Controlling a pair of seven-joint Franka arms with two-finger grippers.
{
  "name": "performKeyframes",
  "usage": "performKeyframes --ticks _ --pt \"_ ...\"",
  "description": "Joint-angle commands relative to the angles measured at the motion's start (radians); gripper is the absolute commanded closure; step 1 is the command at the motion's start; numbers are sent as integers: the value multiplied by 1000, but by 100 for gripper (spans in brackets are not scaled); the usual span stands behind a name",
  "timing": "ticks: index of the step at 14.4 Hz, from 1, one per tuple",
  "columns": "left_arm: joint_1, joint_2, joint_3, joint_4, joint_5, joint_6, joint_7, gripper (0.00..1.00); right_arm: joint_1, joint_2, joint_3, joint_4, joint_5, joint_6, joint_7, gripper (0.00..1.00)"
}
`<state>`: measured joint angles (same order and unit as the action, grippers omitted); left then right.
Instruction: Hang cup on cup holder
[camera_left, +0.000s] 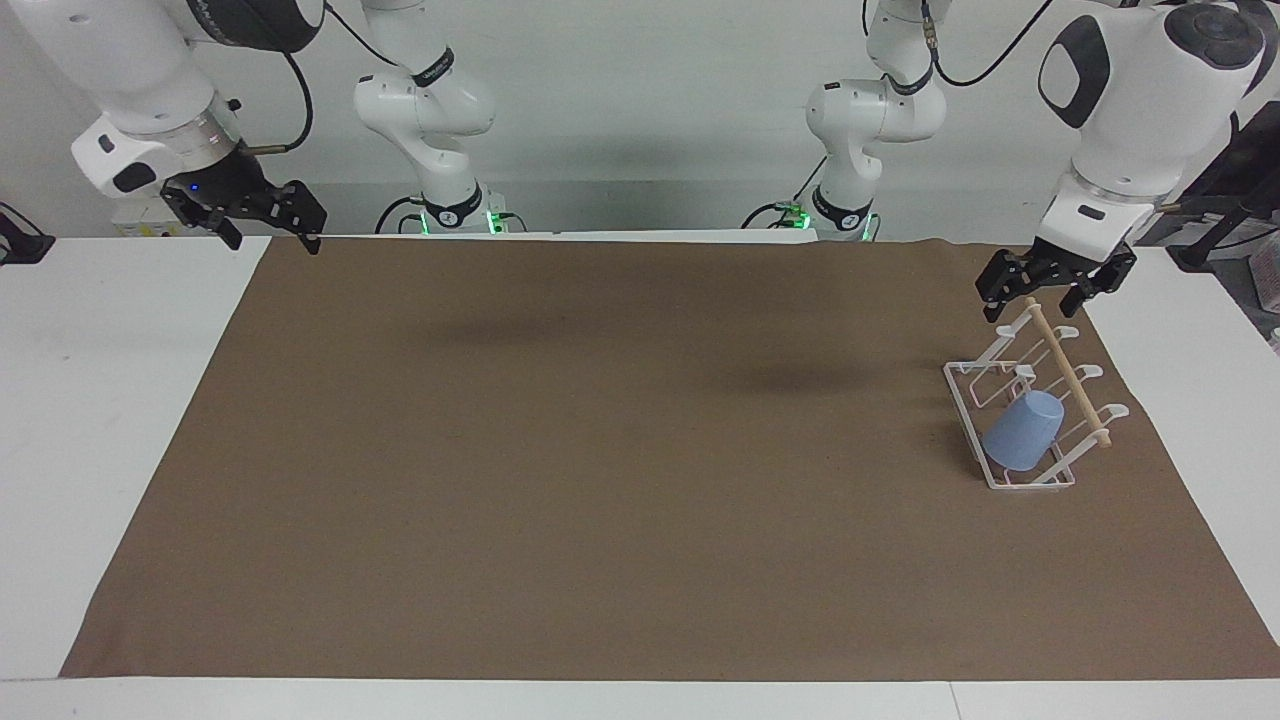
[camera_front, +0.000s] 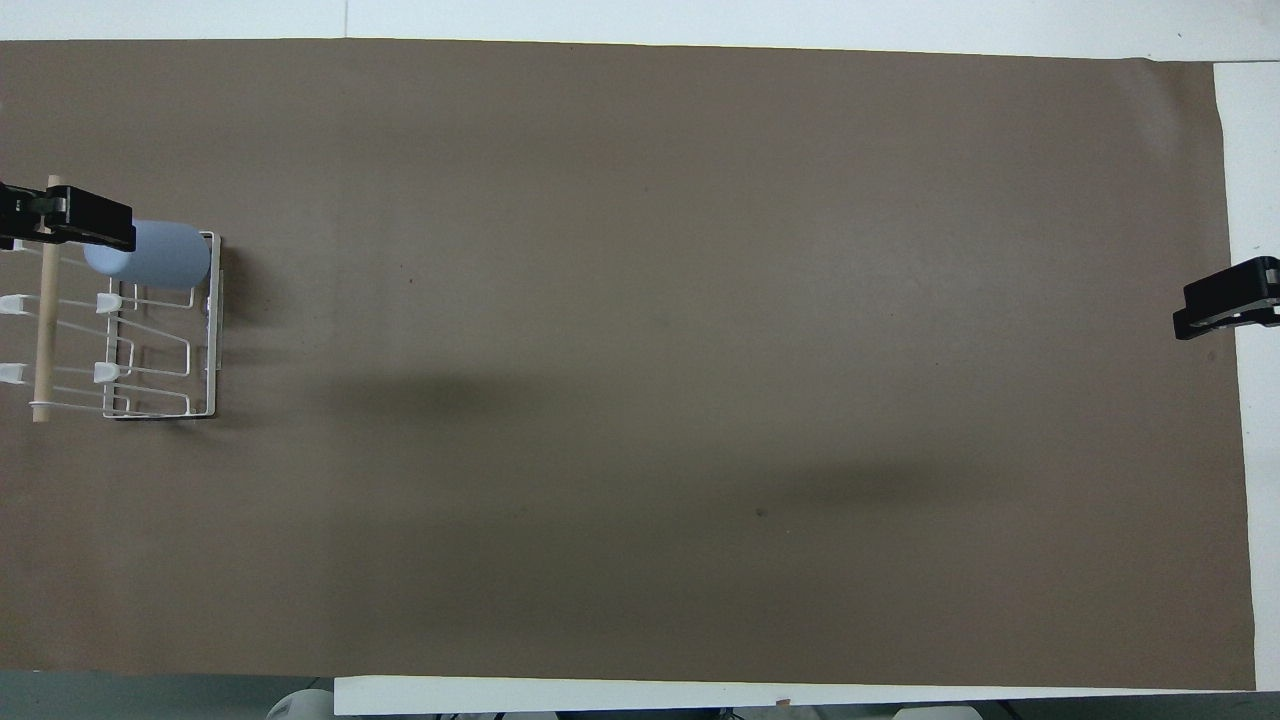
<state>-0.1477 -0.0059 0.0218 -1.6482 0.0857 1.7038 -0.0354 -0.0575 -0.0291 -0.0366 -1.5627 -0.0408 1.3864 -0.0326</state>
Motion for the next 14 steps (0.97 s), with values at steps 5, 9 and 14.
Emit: performKeyframes --ticks 5,9,14 --pt "17 -23 -2 -5 -30 -64 2 0 -7 -6 1 -5 -10 10 -21 0" --pt "42 -22 -2 1 -78 -42 6 0 -7 -6 1 -5 -10 10 -20 0" --pt "42 -29 -6 -5 -73 -67 0 0 -8 -6 1 -5 -10 10 -20 0"
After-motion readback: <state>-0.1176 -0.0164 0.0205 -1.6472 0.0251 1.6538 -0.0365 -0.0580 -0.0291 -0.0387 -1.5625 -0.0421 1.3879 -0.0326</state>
